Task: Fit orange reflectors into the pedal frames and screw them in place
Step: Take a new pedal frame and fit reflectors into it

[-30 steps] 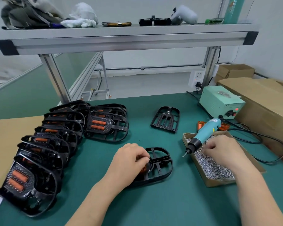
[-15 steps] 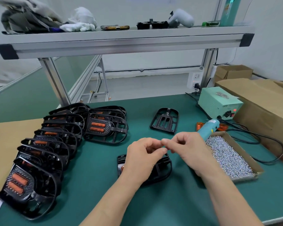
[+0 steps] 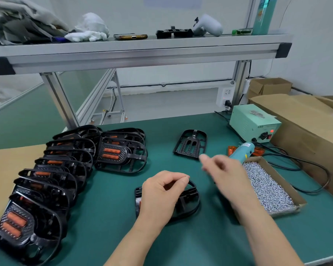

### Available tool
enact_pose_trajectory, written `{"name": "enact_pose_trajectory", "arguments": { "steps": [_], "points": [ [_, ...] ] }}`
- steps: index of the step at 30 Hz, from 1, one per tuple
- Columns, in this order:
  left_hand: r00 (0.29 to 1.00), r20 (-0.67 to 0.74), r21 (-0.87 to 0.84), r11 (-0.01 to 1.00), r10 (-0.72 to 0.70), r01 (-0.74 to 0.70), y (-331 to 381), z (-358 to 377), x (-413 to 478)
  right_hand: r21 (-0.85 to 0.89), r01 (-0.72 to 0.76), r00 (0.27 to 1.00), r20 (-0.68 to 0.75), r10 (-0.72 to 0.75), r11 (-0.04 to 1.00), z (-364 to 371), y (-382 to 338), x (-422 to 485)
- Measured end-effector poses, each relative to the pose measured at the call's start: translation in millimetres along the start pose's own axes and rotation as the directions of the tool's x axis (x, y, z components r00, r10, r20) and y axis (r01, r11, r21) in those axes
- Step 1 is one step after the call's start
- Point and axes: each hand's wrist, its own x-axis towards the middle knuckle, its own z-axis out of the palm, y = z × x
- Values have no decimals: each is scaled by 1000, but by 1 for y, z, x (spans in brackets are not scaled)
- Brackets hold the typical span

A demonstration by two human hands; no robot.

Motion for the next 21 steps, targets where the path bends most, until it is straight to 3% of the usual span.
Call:
{"name": "enact_pose_trajectory", "arguments": {
  "steps": [3,5,8,11,16,21],
  "points": [
    [998,-35,-33,998,-61,60,-6,-6,3,-96,-163,953,-271,132,982,-30,25,23],
    [991,-48,-76,990,-122,118,-11,-10,3,-97,-302,927,-263,268,948,-42,44,37],
    [979,-47,-147,970,-201,192,-16,-14,1,109,-399,890,-194,413,911,-41,58,51],
    [981,-97,-109,981,-171,160,-17,-16,0,287,-450,842,-178,509,846,-32,61,62],
    [979,-114,-129,979,-171,156,-17,-20,-2,570,-392,823,-134,552,722,-23,53,62],
    [977,-89,-147,973,-191,177,-20,-21,-6,841,-171,874,-111,473,514,-19,15,49]
  ]
}}
